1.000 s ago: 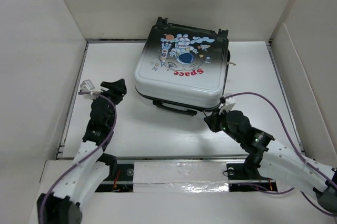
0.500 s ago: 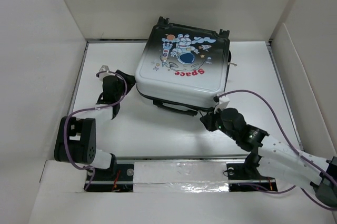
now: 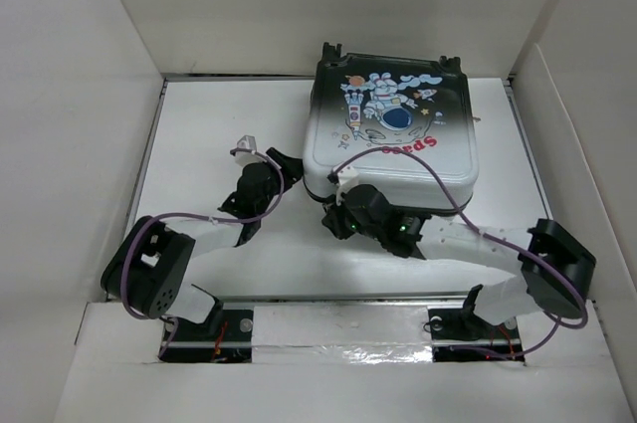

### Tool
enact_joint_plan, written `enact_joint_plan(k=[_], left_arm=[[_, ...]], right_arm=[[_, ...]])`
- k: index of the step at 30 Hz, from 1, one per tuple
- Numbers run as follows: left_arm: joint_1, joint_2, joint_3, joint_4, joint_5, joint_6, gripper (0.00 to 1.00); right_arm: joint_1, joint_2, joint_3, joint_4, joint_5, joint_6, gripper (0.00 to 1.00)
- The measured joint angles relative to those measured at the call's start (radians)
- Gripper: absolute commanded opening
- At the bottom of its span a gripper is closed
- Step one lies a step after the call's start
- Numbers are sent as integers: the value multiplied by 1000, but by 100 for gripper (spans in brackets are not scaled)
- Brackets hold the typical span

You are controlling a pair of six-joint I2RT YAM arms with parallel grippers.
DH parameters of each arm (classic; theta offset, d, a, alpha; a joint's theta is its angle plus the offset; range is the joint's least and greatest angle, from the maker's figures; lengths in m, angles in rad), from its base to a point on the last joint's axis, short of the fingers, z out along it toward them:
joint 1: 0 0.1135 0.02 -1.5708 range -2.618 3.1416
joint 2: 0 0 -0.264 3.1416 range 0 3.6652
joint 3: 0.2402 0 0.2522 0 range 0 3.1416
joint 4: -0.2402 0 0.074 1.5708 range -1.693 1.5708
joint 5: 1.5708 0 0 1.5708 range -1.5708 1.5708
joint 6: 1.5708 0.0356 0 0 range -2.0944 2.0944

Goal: Pack the luggage

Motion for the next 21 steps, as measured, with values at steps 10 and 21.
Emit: enact_joint_plan(k=[10,21], left_arm=[[-81,5,-27,61,-77,-12,56],[81,-88,100,-127,128,11,86]], right_arm=[[54,146,134,-43,6,-18,0],[218,-381,-128,31,-212,45,0]])
